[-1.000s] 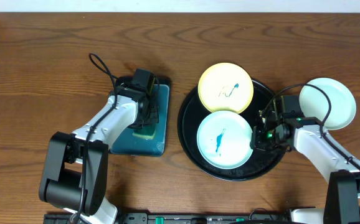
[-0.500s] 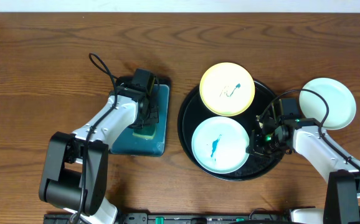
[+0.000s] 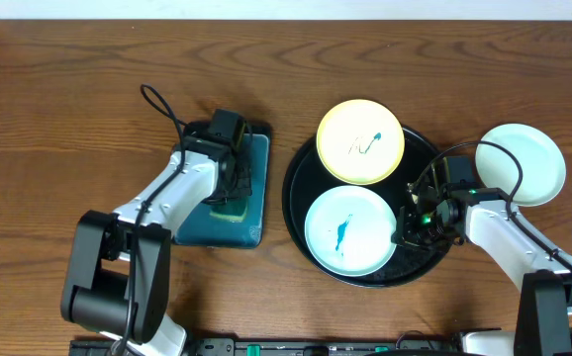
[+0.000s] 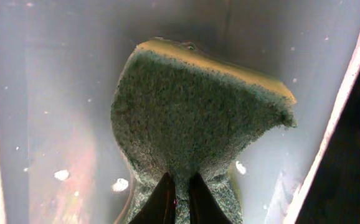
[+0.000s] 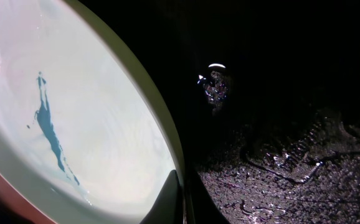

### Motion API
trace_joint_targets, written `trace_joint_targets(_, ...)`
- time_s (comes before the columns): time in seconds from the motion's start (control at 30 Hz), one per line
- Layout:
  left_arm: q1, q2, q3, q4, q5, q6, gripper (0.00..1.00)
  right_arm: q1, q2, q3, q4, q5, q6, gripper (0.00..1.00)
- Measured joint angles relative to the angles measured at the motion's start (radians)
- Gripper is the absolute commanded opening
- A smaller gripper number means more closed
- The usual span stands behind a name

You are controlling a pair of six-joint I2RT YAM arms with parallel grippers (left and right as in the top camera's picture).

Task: Clean dirty plates on tray and stack at the side
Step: 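Lift the sponge out of the teal tray with the left gripper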

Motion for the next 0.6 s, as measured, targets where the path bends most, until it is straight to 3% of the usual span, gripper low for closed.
trace_joint_targets(0.33,0.024,-0.201,0.010,-0.008,0.000,0.002,0.07,0.000,0.000,0.000,0.004,0.006,0.000,0.01)
trace_joint_targets(0.6,0.024,-0.202,0.016,-0.012,0.000,0.002,0.07,0.000,0.000,0.000,0.006,0.007,0.000,0.01)
